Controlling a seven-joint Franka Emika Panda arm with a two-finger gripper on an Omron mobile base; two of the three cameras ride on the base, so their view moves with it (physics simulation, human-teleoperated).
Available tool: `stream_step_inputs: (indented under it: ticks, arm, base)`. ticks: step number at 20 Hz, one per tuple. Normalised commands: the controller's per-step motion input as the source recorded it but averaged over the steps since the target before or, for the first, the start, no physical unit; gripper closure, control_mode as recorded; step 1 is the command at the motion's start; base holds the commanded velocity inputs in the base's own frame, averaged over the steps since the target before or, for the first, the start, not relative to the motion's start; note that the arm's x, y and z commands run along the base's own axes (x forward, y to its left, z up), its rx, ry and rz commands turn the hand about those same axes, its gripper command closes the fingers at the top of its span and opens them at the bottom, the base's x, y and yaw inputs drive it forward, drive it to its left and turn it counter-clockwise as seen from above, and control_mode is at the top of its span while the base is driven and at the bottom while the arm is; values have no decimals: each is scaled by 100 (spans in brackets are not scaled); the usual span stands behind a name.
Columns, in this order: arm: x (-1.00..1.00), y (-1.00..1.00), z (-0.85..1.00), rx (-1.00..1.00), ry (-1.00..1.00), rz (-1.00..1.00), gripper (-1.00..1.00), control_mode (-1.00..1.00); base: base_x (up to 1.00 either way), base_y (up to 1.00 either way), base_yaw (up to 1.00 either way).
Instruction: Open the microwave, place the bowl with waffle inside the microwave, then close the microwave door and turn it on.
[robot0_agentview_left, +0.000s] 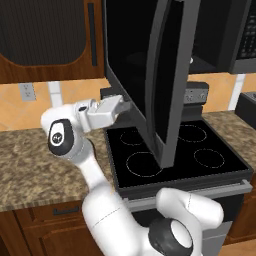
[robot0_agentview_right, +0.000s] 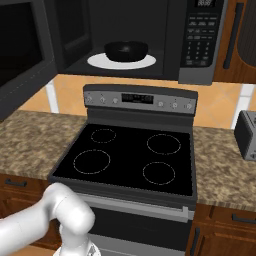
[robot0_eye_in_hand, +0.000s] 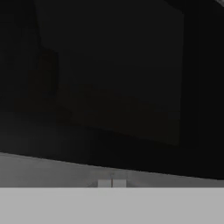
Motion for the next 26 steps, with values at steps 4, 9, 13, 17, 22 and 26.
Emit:
stream_step_inputs:
  ticks: [4, 9, 13, 17, 22, 26]
  arm:
    - [-4, -89, 46, 1, 8, -3, 100, -100]
    - [1, -100, 3, 0, 14, 1, 100, -100]
    - [5, -100, 9, 0, 20, 8, 100, -100]
    - [28, -100, 36, 6, 41, 12, 100, -100]
    - [58, -77, 19, 12, 71, 19, 100, -100]
    - [62, -33, 0, 9, 92, 25, 100, -100]
  base:
    - [0, 0, 0]
    - [0, 0, 0]
    - [0, 0, 0]
    - [0, 0, 0]
    - [0, 0, 0]
    - [0, 0, 0]
